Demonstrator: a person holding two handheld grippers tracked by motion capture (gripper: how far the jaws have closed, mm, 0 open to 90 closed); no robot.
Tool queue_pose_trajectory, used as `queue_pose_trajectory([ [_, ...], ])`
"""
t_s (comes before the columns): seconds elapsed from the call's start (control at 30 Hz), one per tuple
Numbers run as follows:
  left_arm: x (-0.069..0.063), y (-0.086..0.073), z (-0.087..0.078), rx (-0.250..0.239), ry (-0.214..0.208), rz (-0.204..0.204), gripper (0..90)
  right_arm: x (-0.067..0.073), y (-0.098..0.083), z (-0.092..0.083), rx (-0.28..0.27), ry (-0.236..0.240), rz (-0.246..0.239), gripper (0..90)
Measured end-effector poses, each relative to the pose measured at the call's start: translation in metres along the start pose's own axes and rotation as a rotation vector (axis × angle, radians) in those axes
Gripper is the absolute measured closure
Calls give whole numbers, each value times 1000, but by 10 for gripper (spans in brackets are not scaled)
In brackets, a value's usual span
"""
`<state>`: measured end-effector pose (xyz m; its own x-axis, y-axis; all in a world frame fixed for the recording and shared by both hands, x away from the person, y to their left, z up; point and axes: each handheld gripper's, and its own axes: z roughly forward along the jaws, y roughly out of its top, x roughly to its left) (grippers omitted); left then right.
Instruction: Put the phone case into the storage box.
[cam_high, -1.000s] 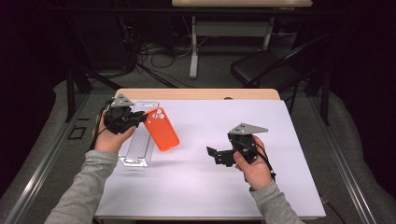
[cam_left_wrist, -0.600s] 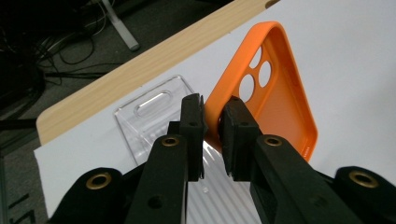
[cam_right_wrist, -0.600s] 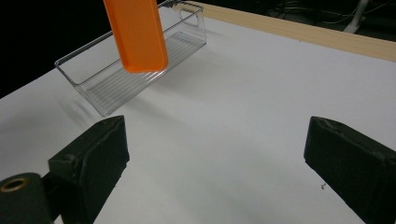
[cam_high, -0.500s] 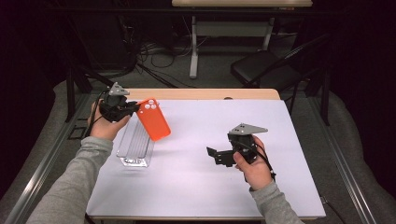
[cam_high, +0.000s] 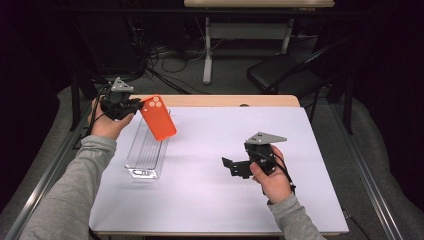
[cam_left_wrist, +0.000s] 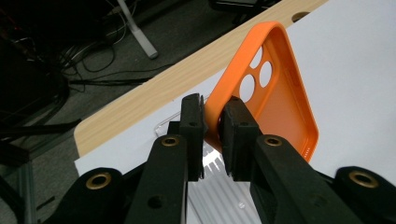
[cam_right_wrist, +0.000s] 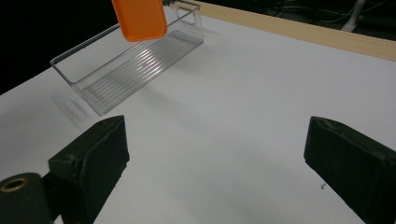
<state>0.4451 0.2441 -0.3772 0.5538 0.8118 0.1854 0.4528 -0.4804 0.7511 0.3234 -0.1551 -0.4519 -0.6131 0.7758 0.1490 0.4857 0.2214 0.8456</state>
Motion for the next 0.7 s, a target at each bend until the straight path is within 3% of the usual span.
queue_pose_trajectory([
  [0.3,11,5,3,-7,56,39,800,-2,0,-1,-3,-6,2,64],
  [0.43,14,6,8,-1,67,46,800,-1,0,0,-2,-6,-1,64],
  [0.7,18,7,17,7,85,100,801,-1,0,3,4,-6,-2,67],
])
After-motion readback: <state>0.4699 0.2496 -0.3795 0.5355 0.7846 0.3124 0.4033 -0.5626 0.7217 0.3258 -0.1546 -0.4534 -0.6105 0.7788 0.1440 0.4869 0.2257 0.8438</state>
